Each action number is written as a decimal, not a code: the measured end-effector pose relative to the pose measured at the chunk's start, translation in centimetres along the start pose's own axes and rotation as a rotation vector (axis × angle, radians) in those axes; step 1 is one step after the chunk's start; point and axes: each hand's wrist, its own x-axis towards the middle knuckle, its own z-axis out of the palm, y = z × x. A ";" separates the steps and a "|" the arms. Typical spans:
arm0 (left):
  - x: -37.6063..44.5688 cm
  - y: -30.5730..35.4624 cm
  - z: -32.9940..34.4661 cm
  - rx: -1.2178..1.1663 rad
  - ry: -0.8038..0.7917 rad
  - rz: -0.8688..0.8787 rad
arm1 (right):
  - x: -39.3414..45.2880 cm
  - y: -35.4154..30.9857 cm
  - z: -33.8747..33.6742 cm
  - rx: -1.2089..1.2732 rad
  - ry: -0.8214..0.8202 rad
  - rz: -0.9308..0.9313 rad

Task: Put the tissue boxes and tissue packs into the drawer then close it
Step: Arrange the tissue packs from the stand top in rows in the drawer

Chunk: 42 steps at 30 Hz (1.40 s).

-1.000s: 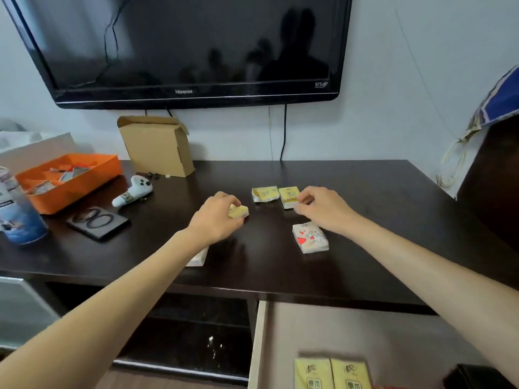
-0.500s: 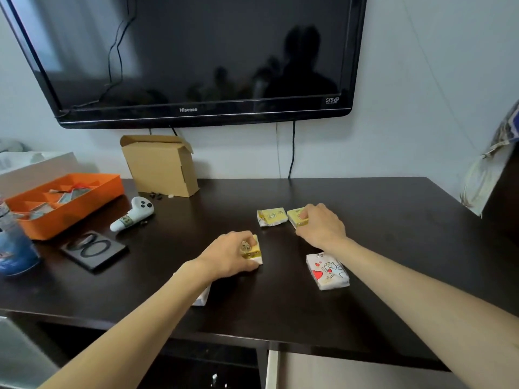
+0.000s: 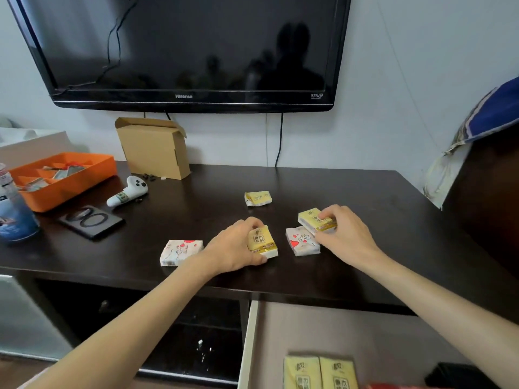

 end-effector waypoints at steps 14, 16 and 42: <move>-8.0 3.7 4.0 -0.066 0.038 0.162 | -8.8 2.3 -4.1 -0.094 -0.258 -0.124; -8.5 4.3 3.7 -0.075 0.026 0.172 | -7.5 2.2 -4.8 -0.042 -0.305 -0.150; -22.8 6.5 11.9 0.217 -0.132 0.479 | -26.9 0.9 -3.4 -0.410 -0.520 -0.484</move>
